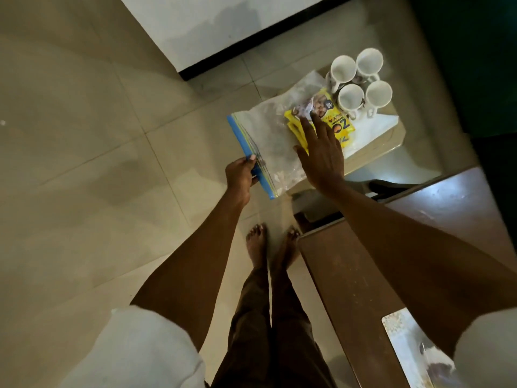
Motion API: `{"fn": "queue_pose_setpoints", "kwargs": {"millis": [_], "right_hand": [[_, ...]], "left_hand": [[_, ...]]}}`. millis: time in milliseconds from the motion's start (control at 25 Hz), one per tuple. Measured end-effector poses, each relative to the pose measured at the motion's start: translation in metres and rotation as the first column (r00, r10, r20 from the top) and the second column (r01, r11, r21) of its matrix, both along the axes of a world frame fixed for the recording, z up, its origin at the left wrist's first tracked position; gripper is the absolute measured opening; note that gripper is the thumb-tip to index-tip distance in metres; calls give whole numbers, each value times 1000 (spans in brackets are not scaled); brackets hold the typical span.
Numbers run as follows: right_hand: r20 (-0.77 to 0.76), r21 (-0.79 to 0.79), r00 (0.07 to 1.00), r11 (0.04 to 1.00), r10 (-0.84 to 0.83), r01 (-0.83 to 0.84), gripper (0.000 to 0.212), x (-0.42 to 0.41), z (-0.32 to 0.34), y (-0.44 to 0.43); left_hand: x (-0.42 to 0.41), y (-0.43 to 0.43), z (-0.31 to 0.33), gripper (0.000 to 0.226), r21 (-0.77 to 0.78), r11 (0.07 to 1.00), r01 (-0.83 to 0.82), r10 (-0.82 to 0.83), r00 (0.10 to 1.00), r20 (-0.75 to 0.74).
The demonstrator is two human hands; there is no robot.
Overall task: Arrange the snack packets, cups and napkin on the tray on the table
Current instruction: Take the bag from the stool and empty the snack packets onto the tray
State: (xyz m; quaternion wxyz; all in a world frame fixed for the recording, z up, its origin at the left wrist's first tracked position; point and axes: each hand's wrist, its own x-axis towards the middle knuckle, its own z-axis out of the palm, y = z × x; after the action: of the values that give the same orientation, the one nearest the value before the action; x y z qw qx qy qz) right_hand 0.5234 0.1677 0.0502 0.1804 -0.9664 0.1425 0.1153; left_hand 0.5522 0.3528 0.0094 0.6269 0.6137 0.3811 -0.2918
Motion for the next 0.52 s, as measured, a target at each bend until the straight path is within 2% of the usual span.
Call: {"fn": "queue_pose_setpoints", "kwargs": {"millis": [120,280,400,520], "right_hand": [[48,49,999,999,20,-22,56,4,43,4],[81,235,987,965,-140,118,43,4,138,12],[174,357,950,916,-260,185,28,12,214,7],[285,372,896,901,-340,224,25,25,299,-5]], "left_hand": [[11,-15,49,23,-79,996,43,-38,997,63],[47,-50,159,9,-145,955,259,-223,948,227],[70,-75,241,13,-139,919,368,-304,889,343],[84,-95,330,27,-125,891,437,-344,829,441]]}}
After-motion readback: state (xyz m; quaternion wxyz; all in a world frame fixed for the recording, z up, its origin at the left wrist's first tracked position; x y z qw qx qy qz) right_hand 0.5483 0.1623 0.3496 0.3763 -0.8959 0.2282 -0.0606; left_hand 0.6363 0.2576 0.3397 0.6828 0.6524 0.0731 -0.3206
